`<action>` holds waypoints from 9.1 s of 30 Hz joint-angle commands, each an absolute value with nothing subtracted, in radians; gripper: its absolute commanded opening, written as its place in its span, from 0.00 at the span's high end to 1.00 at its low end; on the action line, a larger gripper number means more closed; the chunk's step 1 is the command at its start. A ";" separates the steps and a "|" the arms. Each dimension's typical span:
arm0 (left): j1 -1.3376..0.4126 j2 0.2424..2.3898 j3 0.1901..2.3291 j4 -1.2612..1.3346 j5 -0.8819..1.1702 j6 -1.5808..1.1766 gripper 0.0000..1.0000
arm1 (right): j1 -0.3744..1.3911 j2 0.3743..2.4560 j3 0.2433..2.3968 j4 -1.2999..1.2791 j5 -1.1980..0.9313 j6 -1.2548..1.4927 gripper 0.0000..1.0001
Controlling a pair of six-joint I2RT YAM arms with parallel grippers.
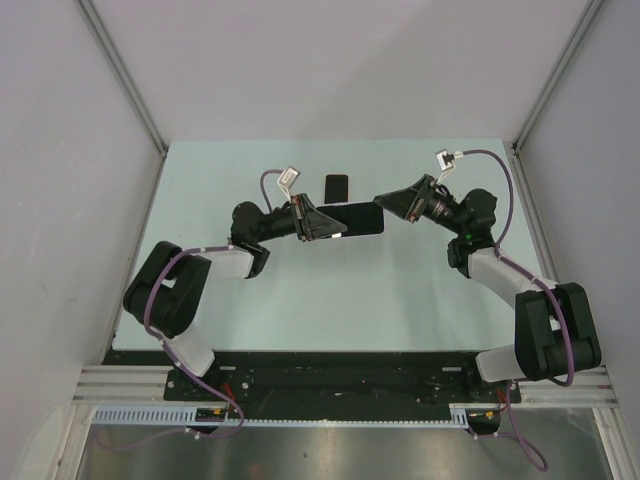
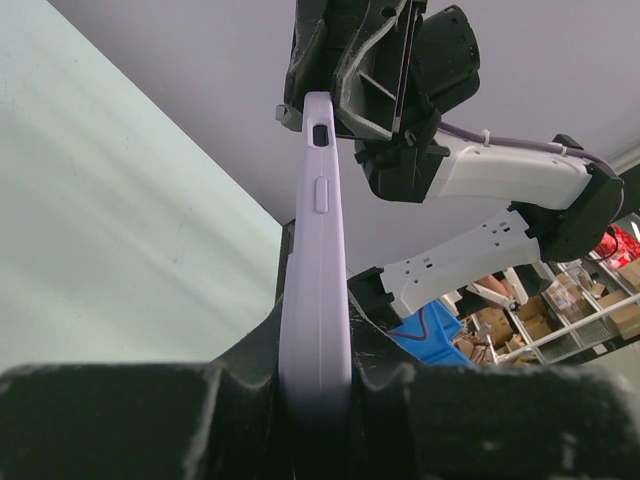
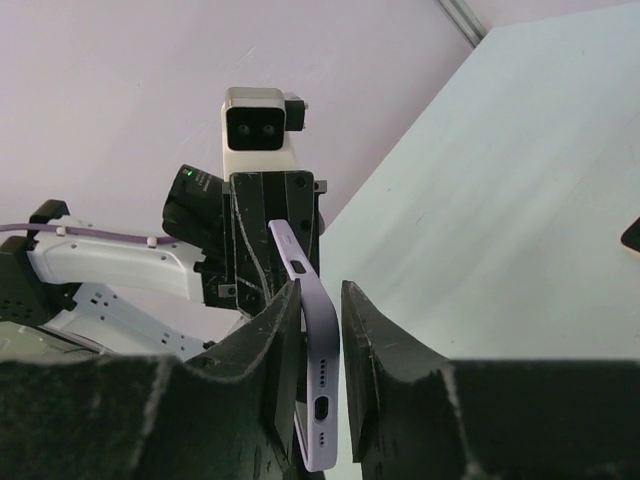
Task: Take the phone out of the phone case
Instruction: Remove the phone case from the phone.
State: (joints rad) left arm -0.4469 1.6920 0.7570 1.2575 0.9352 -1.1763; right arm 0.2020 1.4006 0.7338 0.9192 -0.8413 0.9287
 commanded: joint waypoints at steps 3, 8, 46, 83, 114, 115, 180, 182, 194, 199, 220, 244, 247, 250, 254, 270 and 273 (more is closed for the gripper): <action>-0.451 1.621 0.767 1.669 0.962 -1.126 1.00 | 0.218 1.416 0.733 0.945 -0.802 1.014 0.76; -0.449 1.609 0.769 1.672 0.989 -1.092 1.00 | 0.232 1.416 0.733 0.946 -0.789 1.074 0.78; -0.483 1.520 0.802 1.680 1.201 -0.977 1.00 | 0.272 1.443 0.735 0.881 -0.695 1.313 0.81; -0.517 1.503 0.785 1.680 1.221 -0.937 1.00 | 0.262 1.425 0.733 0.813 -0.617 1.307 0.76; -0.494 1.540 0.781 1.680 1.164 -0.951 1.00 | 0.080 1.253 0.733 0.828 -0.630 1.174 0.67; -0.495 1.548 0.782 1.680 1.164 -0.953 1.00 | 0.080 1.250 0.733 0.827 -0.634 1.164 0.68; -0.425 1.571 0.779 1.675 1.128 -0.914 1.00 | 0.149 0.996 0.770 -0.042 -1.358 -0.337 0.36; -0.420 1.574 0.775 1.672 1.112 -0.910 0.99 | 0.166 1.009 0.770 -0.064 -1.358 -0.365 0.35; -0.419 1.597 0.778 1.667 1.111 -0.931 1.00 | 0.239 1.072 0.770 -0.106 -1.296 -0.466 0.32; -0.423 1.608 0.793 1.667 1.130 -0.956 1.00 | 0.256 1.094 0.770 -0.106 -1.266 -0.472 0.31; -0.476 1.628 0.805 1.667 1.167 -0.962 1.00 | 0.268 1.127 0.770 -0.024 -1.272 -0.357 0.54; -0.485 1.634 0.805 1.667 1.173 -0.956 1.00 | 0.265 1.111 0.770 -0.077 -1.336 -0.439 0.64; -0.486 1.634 0.804 1.667 1.172 -0.954 1.00 | 0.267 1.115 0.770 -0.069 -1.328 -0.430 0.66; -0.486 1.638 0.804 1.667 1.172 -0.953 1.00 | 0.267 1.120 0.770 -0.057 -1.324 -0.422 0.67; -0.488 1.640 0.804 1.667 1.175 -0.953 1.00 | 0.268 1.121 0.770 -0.045 -1.305 -0.410 0.68; -0.489 1.640 0.802 1.667 1.178 -0.950 1.00 | 0.267 1.120 0.770 -0.029 -1.299 -0.396 0.70; -0.489 1.641 0.802 1.666 1.178 -0.950 1.00 | 0.265 1.121 0.770 -0.026 -1.293 -0.393 0.71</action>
